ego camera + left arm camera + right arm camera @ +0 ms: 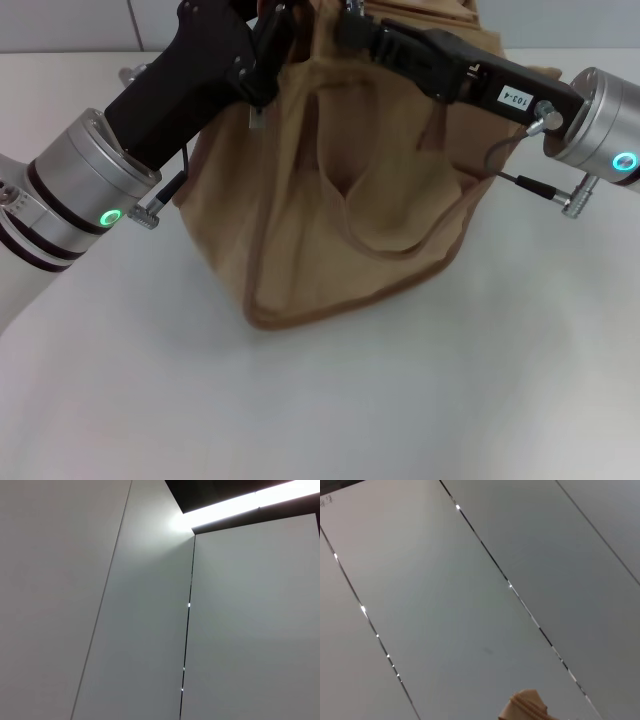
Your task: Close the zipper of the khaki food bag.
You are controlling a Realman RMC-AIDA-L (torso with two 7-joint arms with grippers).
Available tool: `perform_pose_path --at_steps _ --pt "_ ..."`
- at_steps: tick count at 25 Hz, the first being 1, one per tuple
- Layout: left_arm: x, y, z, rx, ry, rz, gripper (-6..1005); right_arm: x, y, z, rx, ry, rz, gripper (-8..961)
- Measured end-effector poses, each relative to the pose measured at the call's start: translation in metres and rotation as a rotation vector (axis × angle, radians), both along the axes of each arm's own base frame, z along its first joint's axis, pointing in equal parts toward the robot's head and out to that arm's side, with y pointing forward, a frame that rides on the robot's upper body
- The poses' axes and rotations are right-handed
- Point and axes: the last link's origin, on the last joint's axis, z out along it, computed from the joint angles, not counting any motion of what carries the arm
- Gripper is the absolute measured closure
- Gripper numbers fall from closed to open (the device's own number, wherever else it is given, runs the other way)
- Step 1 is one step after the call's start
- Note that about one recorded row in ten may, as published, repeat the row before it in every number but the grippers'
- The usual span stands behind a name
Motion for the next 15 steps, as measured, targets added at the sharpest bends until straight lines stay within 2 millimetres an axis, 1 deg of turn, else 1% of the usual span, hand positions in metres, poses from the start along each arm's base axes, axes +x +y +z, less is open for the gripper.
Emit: perform_pose_path --at_steps 6,15 --pt "-0.001 -0.001 0.0 0.0 -0.003 0.001 864 0.005 0.0 0.004 0.024 0.028 -0.031 888" --pt "-0.002 -0.002 0.001 0.002 -0.004 0.004 859 0.011 0.0 0.005 0.034 0.016 -0.054 950"
